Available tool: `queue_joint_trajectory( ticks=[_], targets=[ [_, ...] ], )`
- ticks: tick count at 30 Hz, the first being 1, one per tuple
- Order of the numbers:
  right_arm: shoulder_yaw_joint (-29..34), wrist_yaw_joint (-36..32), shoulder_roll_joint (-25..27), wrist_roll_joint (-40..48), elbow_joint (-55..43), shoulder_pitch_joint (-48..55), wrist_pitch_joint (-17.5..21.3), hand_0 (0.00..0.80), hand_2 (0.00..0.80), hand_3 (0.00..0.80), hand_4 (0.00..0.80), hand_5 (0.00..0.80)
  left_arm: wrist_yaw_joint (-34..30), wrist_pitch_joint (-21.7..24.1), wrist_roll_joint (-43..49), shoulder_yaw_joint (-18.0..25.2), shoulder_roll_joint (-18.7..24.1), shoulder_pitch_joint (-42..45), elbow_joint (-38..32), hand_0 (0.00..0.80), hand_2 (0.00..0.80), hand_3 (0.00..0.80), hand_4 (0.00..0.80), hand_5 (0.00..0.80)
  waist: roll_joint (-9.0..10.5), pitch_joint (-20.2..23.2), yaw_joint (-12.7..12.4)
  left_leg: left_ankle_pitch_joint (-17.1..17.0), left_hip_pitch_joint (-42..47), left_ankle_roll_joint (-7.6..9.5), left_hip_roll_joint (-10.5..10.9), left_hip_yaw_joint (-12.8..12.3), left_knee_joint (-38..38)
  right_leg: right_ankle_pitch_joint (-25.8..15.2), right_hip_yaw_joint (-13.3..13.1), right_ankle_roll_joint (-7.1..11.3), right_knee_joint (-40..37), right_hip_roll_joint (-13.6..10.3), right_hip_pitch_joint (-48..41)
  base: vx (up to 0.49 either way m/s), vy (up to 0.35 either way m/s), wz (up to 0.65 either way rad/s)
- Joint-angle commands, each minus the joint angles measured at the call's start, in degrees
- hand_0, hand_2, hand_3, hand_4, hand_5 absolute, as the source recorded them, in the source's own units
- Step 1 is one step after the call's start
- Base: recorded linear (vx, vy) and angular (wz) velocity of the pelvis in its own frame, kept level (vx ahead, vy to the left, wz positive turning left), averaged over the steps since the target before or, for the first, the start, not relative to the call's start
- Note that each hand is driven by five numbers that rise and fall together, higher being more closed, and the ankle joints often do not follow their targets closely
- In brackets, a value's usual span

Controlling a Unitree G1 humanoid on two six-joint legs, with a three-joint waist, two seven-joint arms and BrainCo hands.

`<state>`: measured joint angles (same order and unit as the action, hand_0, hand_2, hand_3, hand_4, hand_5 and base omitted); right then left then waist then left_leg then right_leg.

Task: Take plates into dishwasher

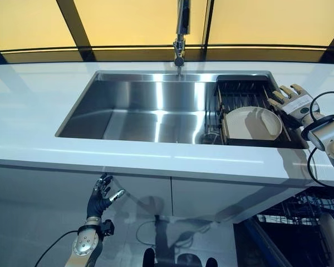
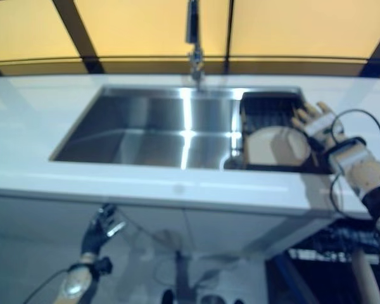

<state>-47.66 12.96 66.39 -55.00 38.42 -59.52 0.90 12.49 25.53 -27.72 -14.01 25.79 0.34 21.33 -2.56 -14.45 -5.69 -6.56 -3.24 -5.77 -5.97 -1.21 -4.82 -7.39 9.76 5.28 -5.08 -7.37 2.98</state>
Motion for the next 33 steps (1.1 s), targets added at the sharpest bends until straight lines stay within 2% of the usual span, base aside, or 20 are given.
queue_joint_trajectory(
  ticks=[1,14,23,33],
  targets=[
    [-2.23,0.84,3.03,2.67,-2.17,-7.06,-0.87,0.0,0.0,0.0,0.0,0.0,-0.26,2.64,1.68,-0.13,2.37,-2.79,-4.1,0.0,0.0,0.0,0.0,0.0,3.69,1.68,-0.07,1.45,2.39,-0.08,-1.7,1.54,-0.18,-0.31,-0.76,2.6,0.33,-3.92,-1.58,0.0,0.0,0.0],
    [-3.29,4.11,-0.48,3.66,0.3,-6.28,0.87,0.0,0.0,0.0,0.0,0.0,0.04,4.34,2.01,-0.69,2.37,-4.26,-4.33,0.0,0.0,0.0,0.0,0.0,2.7,-0.08,-1.06,1.04,1.13,0.09,-1.39,2.36,-0.18,-0.36,-0.2,2.39,0.65,-4.1,-0.51,-0.019,-0.013,0.0],
    [-5.64,3.97,-1.59,3.5,3.76,-6.87,1.89,0.0,0.0,0.0,0.0,0.0,0.61,5.78,1.5,-0.56,3.63,-5.36,-5.84,0.0,0.0,0.0,0.0,0.0,1.44,-2.3,-1.57,0.45,-0.54,0.27,-0.73,2.92,-0.18,-0.75,0.42,2.28,0.99,-4.44,1.08,-0.05,-0.033,0.02],
    [-6.63,0.77,-1.79,2.62,4.65,-5.89,3.17,0.0,0.0,0.0,0.0,0.0,0.58,6.65,1.09,-0.74,4.34,-5.96,-6.09,0.0,0.0,0.0,0.0,0.0,1.13,-3.48,-1.23,0.15,-1.13,0.26,-0.65,2.61,-0.18,-1.07,0.43,2.3,1.22,-4.53,2.01,-0.003,-0.002,0.0]
  ],
)
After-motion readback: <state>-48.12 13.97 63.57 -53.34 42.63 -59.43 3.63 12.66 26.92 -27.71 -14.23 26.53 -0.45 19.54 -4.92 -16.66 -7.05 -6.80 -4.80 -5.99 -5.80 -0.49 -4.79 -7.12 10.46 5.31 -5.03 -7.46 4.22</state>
